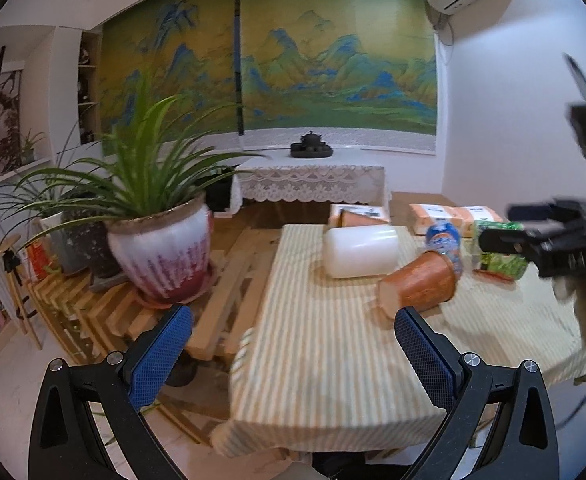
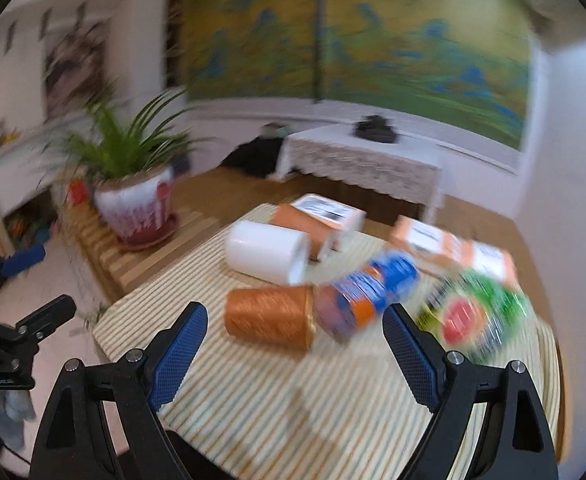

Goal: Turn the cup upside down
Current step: 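Reach the right gripper to the white cup lying on its side and grasp it, then lift the white cup with the right gripper and rotate it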

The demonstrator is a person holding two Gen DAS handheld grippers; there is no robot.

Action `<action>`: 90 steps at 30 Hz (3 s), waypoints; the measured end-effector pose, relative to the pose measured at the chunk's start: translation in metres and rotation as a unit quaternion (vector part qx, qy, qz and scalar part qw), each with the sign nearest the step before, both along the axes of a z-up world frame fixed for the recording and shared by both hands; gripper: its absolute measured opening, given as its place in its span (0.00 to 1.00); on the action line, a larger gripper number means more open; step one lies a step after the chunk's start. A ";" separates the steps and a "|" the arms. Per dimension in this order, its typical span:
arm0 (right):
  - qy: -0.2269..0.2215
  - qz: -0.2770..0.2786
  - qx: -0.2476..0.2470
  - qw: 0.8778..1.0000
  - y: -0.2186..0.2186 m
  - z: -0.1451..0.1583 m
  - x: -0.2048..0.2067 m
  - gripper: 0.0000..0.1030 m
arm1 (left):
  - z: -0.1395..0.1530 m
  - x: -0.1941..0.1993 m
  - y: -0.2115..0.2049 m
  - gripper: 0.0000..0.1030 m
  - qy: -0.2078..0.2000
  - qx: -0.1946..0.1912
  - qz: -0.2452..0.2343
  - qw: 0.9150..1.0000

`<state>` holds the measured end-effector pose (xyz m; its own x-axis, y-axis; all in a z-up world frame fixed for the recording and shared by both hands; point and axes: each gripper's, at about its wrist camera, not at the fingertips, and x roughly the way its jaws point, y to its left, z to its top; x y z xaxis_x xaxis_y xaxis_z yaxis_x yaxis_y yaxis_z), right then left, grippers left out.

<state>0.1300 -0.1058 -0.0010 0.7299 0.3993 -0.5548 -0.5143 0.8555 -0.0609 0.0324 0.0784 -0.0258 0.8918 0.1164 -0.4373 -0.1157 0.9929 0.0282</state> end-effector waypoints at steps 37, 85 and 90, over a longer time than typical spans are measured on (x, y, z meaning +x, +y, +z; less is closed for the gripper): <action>0.139 0.254 -0.327 0.900 0.174 -0.066 0.165 0.84 | -0.038 0.029 0.080 0.99 0.059 -0.029 0.056 0.996; 0.098 0.194 -0.350 0.911 0.085 -0.031 -0.009 0.74 | -0.009 -0.022 0.008 0.99 0.035 -0.036 -0.028 0.998; 0.142 0.133 -0.360 0.912 0.042 -0.058 0.005 0.74 | -0.010 -0.013 -0.016 0.99 0.036 -0.029 -0.050 0.998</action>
<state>0.1345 -0.0638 -0.0587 0.4462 -0.0013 -0.8949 -0.7807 0.4883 -0.3900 0.0198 0.0621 -0.0355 0.8634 0.0015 -0.5044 -0.0163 0.9996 -0.0251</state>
